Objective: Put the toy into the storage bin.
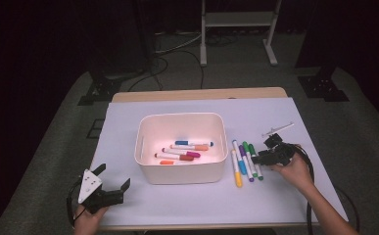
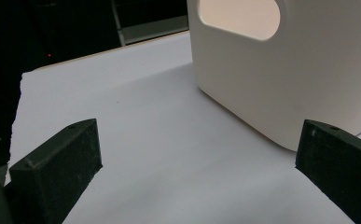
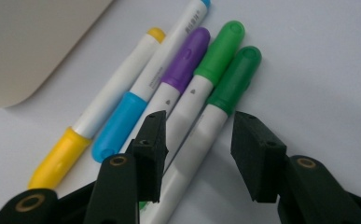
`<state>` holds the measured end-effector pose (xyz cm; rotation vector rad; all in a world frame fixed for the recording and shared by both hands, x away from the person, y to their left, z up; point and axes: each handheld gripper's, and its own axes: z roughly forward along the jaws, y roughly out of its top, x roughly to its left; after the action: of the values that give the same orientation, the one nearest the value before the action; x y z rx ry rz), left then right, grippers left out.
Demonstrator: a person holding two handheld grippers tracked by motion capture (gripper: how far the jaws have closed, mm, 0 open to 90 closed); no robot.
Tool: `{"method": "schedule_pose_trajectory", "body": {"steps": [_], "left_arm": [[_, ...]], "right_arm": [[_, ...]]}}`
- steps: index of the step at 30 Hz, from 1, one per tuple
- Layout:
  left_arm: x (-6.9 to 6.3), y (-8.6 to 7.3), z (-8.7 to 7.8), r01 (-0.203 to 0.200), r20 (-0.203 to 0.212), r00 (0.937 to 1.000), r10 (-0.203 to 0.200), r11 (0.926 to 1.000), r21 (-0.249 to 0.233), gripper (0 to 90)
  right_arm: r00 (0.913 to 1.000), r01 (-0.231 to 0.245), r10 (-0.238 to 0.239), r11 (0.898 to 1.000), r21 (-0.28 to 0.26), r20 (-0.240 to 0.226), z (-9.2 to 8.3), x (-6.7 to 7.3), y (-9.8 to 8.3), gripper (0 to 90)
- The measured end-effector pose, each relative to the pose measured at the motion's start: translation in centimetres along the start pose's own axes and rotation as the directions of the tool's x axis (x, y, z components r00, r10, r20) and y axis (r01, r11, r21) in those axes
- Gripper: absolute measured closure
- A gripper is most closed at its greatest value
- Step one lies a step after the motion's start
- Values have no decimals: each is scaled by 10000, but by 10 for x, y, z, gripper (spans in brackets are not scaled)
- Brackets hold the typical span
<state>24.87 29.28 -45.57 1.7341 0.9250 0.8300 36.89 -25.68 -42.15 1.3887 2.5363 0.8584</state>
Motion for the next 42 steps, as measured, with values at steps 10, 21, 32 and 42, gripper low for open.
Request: {"method": "schedule_pose_trajectory", "body": {"steps": [10,21,32,42], "left_arm": [[0,0,0,-23,-9,10000,23,10000,41,0],[0,0,1,-28,-33,10000,28,10000,76,0],[0,0,1,-35,-17,10000,35,10000,85,0],[0,0,1,-36,-24,10000,36,9999,144,0]], "right_arm": [[9959,-235,214,9994,237,877,4,-8,-11,579],[9865,-580,556,9983,107,1542,-7,-22,-30,744],[9925,-838,843,9964,-88,882,-25,-26,-33,759],[9987,-459,425,9914,-1228,-295,-79,-7,-12,758]]}}
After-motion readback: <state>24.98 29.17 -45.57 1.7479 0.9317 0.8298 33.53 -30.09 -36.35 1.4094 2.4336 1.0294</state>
